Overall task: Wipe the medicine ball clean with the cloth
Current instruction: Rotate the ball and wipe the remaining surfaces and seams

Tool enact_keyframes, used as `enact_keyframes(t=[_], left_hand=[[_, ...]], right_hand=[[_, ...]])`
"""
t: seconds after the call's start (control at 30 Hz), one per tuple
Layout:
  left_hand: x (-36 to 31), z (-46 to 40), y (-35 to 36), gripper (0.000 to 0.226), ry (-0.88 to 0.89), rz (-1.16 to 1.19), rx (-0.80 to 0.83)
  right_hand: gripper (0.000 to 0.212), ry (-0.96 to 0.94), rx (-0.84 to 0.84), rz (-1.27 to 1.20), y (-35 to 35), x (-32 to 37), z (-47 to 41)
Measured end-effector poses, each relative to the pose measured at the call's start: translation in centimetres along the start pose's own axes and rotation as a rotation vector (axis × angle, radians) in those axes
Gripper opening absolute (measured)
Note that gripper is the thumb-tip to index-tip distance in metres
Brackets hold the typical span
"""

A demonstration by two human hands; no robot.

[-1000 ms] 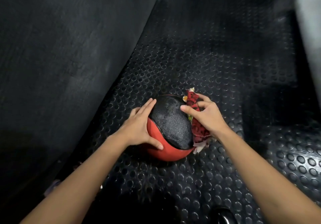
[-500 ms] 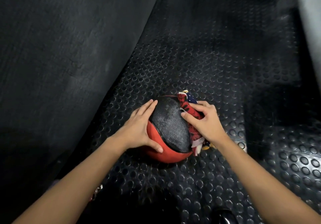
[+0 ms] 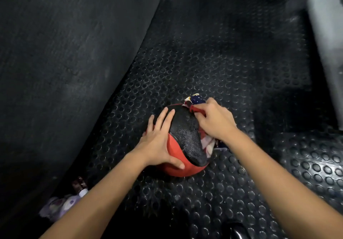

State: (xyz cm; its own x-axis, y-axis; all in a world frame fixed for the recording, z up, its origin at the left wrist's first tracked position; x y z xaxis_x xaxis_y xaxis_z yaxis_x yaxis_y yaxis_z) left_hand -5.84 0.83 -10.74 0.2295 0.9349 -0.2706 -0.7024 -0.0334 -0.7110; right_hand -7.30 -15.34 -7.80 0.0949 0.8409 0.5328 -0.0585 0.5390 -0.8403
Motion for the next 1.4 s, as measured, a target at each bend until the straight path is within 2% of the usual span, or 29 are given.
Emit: enact_keyframes(t=[0.13, 0.3, 0.47, 0.67, 0.73, 0.8, 0.87, 0.97, 1.07, 1.2, 1.27, 1.4], left_hand=[[-0.7, 0.4, 0.4, 0.155, -0.01, -0.011, -0.023], [-1.0, 0.7, 0.9, 0.154, -0.011, -0.013, -0.032], [-0.8, 0.6, 0.6, 0.155, -0.053, -0.021, -0.022], [-1.6, 0.3, 0.7, 0.154, -0.053, 0.025, -0.018], [-1.4, 0.0, 0.5, 0.155, -0.055, 0.043, -0.012], [-0.7, 0.0, 0.3, 0.156, -0.067, 0.063, -0.008], [0.0, 0.2, 0.4, 0.157, -0.067, 0.091, -0.014], [0.1, 0.5, 0.8, 0.155, -0.061, 0.128, -0.025], [-0.2, 0.2, 0.7, 0.156, -0.065, 0.154, -0.033], [-0.2, -0.1, 0.5, 0.157, -0.055, 0.161, -0.047], [-0.7, 0.3, 0.6, 0.156, -0.053, 0.148, -0.055], [-1.0, 0.1, 0.7, 0.155, -0.065, 0.132, -0.041]], right_hand=[[0.037, -0.169, -0.049, 0.129, 0.4, 2.7, 3.4], [0.036, 0.057, 0.004, 0.002, -0.1, -1.7, -0.1], [0.039, -0.155, -0.039, 0.118, 0.7, 3.7, 3.3], [0.039, 0.064, 0.008, 0.026, -0.3, -0.8, -1.9], [0.039, 0.011, -0.018, 0.079, 0.1, 0.8, -0.7], [0.04, -0.121, -0.053, 0.145, 0.7, 3.1, 2.4], [0.041, -0.169, -0.077, 0.125, 0.8, 3.3, 3.8], [0.039, -0.01, -0.085, 0.06, 0.1, 0.5, 0.8], [0.041, -0.009, -0.098, 0.149, 0.5, 1.8, 1.1], [0.045, -0.171, -0.15, 0.279, 1.5, 4.8, 6.0], [0.045, -0.217, -0.175, 0.365, 1.3, 4.7, 4.9], [0.044, -0.159, -0.167, 0.425, 0.9, 5.0, 2.9]])
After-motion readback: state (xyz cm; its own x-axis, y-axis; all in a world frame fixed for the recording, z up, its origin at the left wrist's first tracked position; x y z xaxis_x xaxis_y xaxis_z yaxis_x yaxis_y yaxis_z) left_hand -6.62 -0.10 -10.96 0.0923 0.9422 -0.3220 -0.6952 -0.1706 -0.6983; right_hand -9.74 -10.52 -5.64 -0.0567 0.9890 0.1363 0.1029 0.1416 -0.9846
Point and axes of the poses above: each hand's wrist, its own z-axis away from the middle knuckle, its own y-axis out of the palm, x = y × z, the point moved 7 cm from there along -z, towards the middle knuckle, and after that the axes turned 15 degrees about -y, right-handed, at the moved point
